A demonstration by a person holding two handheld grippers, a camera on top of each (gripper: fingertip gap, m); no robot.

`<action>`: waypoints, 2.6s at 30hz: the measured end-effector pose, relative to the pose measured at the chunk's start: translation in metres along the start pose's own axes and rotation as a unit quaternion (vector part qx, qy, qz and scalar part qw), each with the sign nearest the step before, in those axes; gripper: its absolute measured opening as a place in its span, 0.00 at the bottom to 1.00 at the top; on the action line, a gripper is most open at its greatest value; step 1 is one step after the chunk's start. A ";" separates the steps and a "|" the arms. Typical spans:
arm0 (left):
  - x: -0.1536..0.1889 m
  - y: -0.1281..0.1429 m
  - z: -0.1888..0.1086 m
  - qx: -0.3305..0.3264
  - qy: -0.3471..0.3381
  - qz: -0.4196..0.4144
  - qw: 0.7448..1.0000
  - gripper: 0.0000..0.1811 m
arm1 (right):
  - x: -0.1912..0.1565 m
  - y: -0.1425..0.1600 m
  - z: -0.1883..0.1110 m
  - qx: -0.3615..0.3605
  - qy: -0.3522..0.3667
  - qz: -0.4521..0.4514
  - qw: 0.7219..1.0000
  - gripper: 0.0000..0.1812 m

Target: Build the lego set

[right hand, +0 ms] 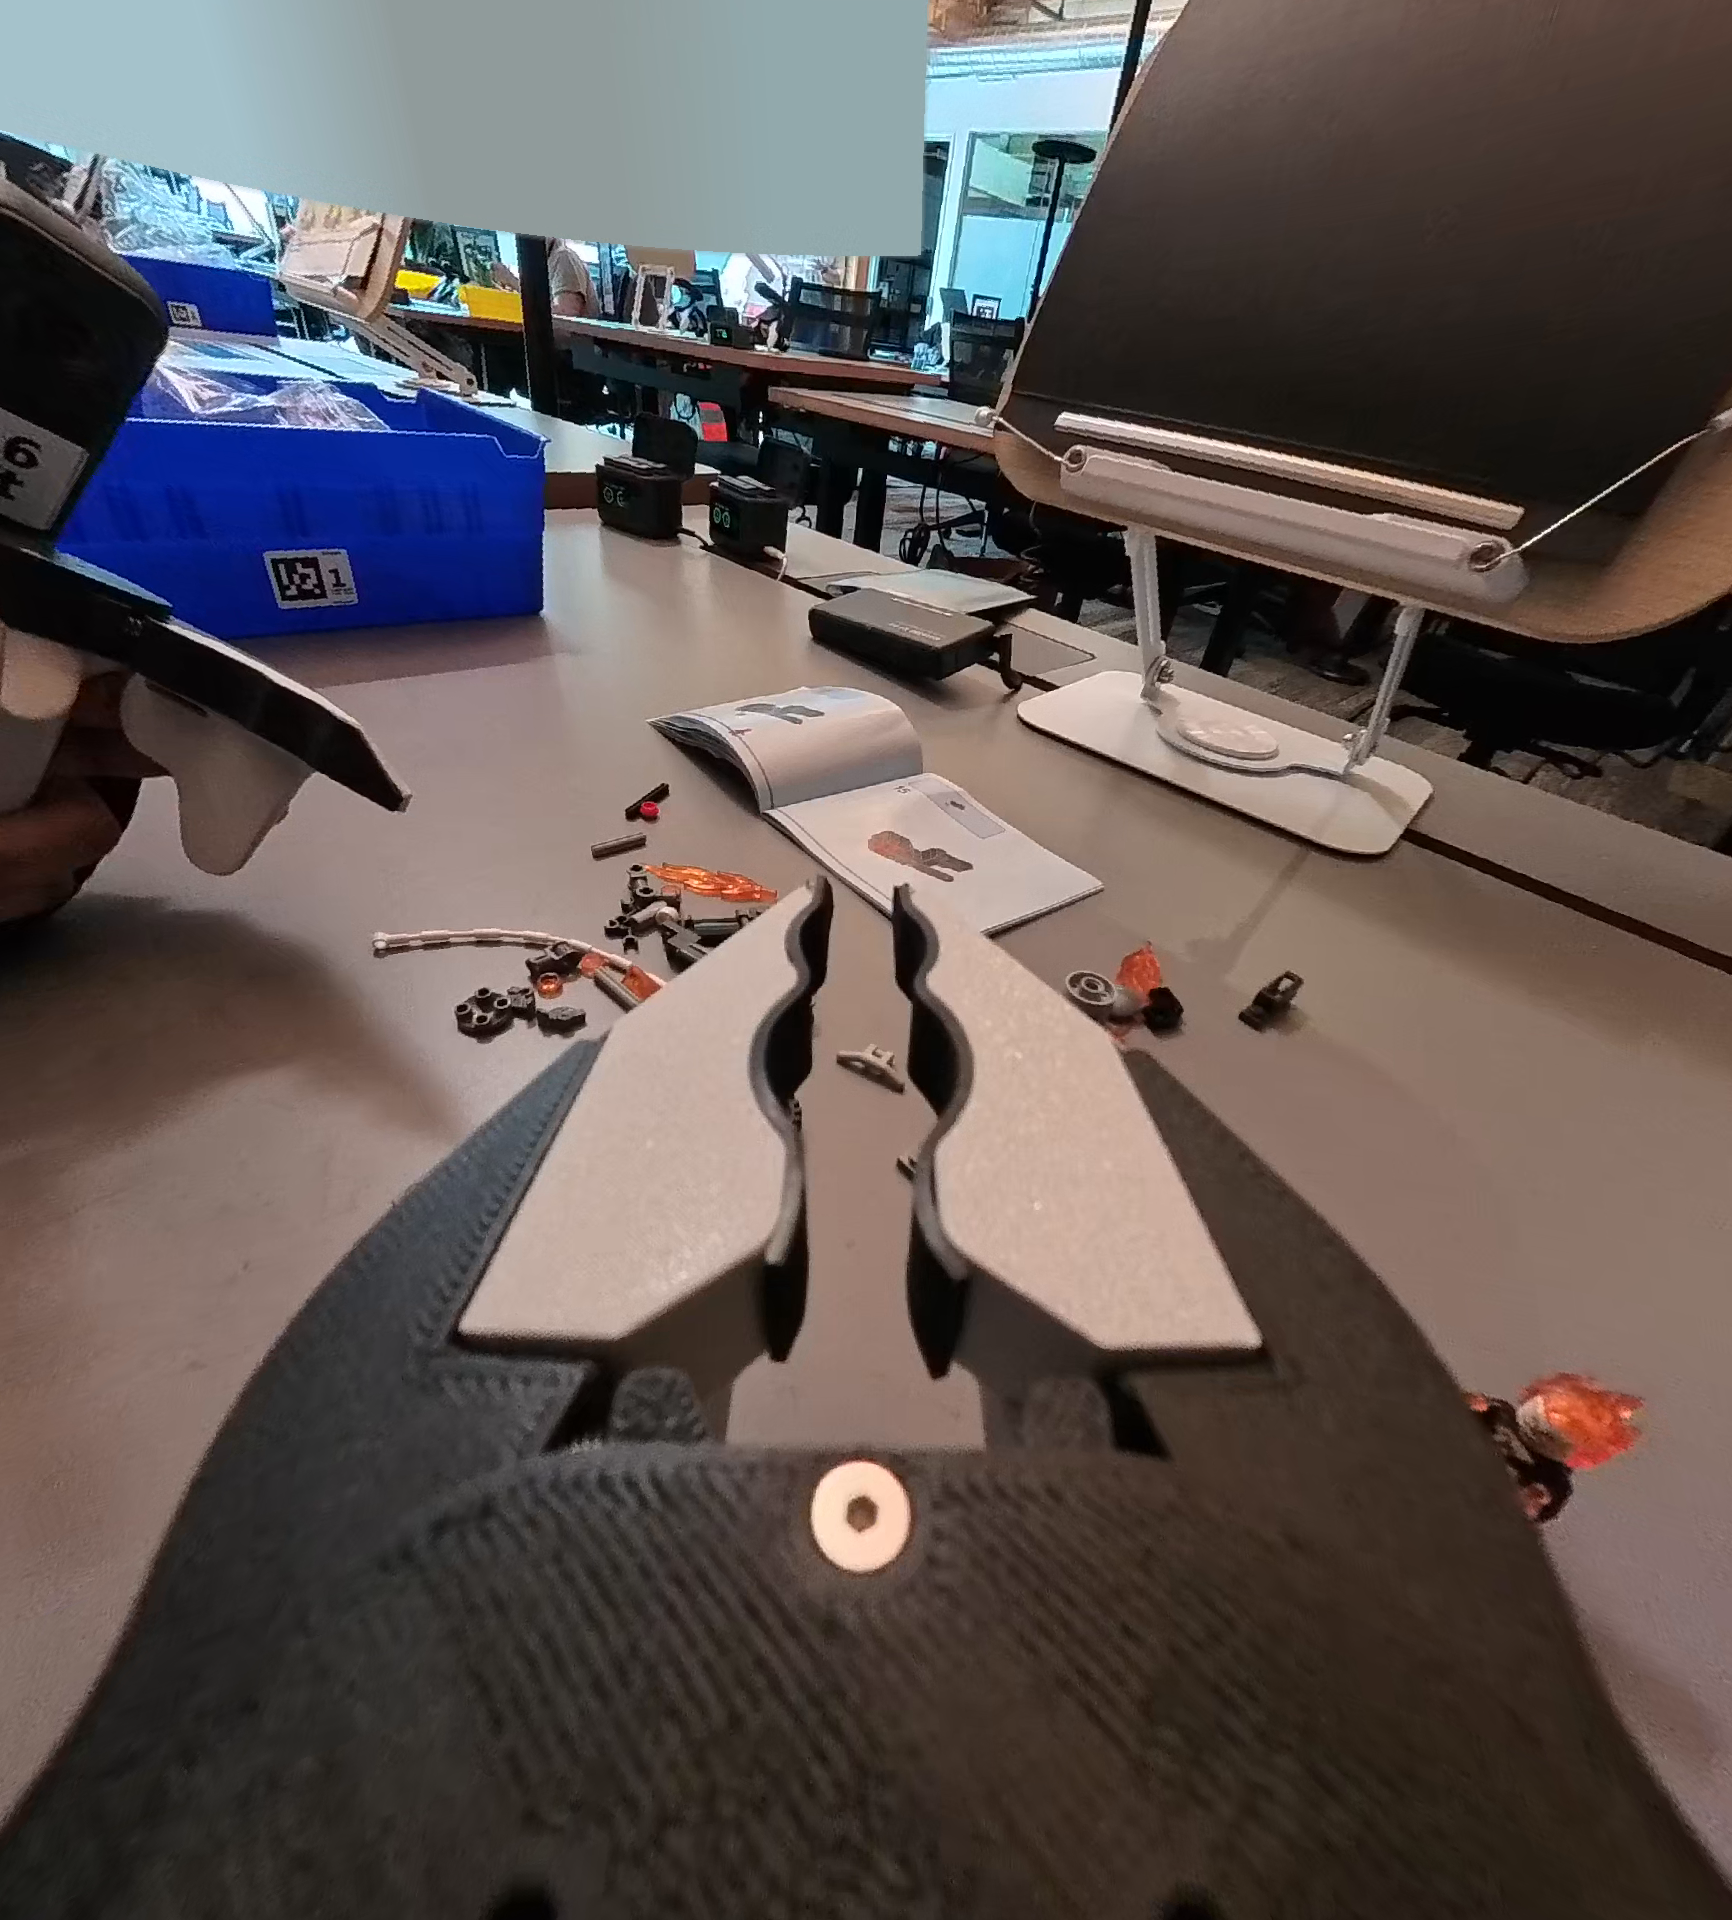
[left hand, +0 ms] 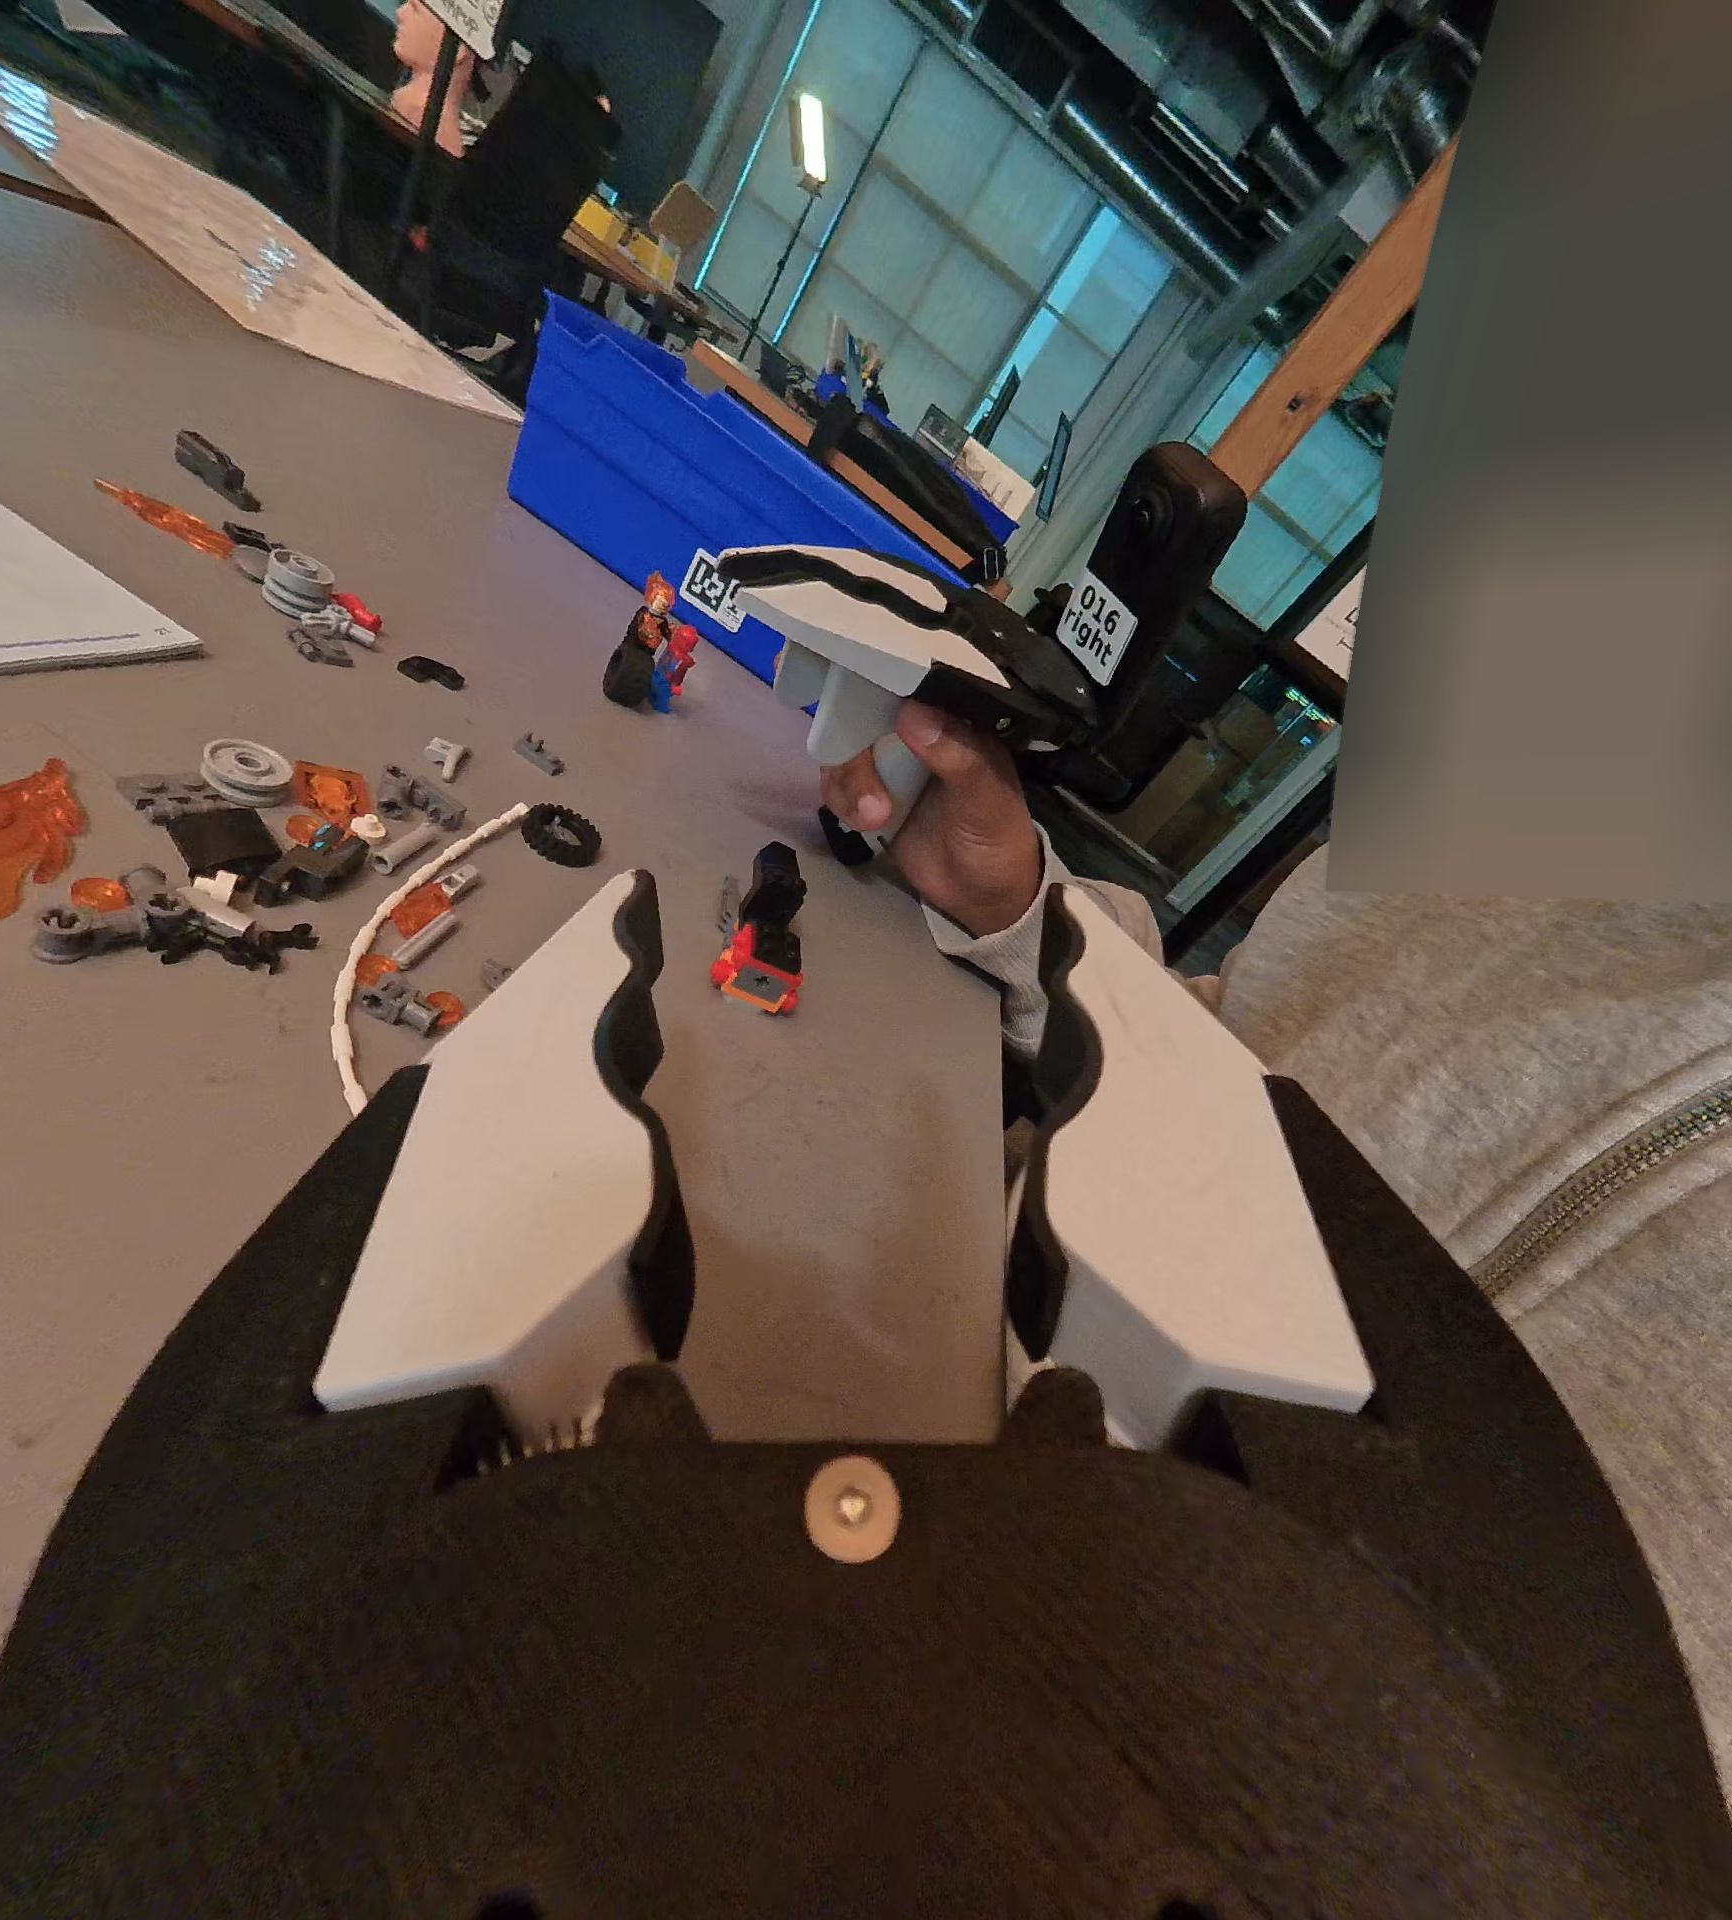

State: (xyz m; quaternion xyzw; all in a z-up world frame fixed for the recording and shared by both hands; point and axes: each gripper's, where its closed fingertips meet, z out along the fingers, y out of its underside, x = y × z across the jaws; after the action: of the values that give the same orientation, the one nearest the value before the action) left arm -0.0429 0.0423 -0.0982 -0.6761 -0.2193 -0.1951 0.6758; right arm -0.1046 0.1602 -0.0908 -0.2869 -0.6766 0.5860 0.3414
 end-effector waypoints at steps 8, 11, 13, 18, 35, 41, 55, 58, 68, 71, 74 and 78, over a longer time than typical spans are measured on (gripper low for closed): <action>0.000 0.000 0.000 0.000 0.001 -0.001 1.000 0.40 | 0.000 0.000 0.000 0.000 0.000 -0.002 1.000 0.06; 0.000 0.000 0.000 0.001 0.000 0.000 1.000 0.40 | 0.000 0.000 0.000 0.000 0.001 -0.002 1.000 0.06; 0.000 0.000 0.000 0.001 0.000 -0.001 1.000 0.40 | 0.000 0.000 0.000 0.000 0.001 -0.002 1.000 0.06; 0.000 0.000 -0.001 0.002 0.000 -0.001 1.000 0.40 | -0.001 0.000 0.000 -0.001 0.001 -0.003 1.000 0.06; -0.002 0.000 0.001 -0.001 0.001 -0.011 1.000 0.40 | 0.002 0.004 0.004 -0.018 0.009 0.000 1.000 0.07; -0.004 0.001 0.004 -0.006 0.000 -0.015 1.000 0.40 | -0.014 0.033 0.034 -0.144 -0.059 0.081 0.984 0.10; -0.006 -0.002 0.002 0.002 -0.001 -0.018 1.000 0.40 | -0.028 0.084 0.064 -0.299 -0.070 0.097 0.947 0.09; -0.006 -0.002 0.002 0.003 0.001 -0.019 1.000 0.40 | -0.027 0.089 0.063 -0.312 -0.065 0.083 0.944 0.03; -0.006 -0.002 0.001 0.006 -0.001 -0.015 1.000 0.40 | -0.019 0.074 0.058 -0.265 -0.061 0.086 0.959 0.00; -0.005 -0.003 0.001 0.008 -0.002 -0.012 1.000 0.40 | -0.023 0.063 0.056 -0.231 -0.077 0.073 0.967 0.01; -0.004 -0.003 0.001 0.010 -0.005 -0.007 1.000 0.40 | -0.027 0.048 0.052 -0.187 -0.087 0.047 0.977 0.00; -0.005 -0.004 0.000 0.014 -0.014 0.000 1.000 0.35 | -0.036 0.016 0.043 -0.106 -0.099 0.018 0.989 0.00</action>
State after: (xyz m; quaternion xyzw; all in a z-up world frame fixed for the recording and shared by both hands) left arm -0.0496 0.0418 -0.0976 -0.6695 -0.2316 -0.1821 0.6819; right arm -0.1170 0.1083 -0.1147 -0.2744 -0.7602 0.5421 0.2300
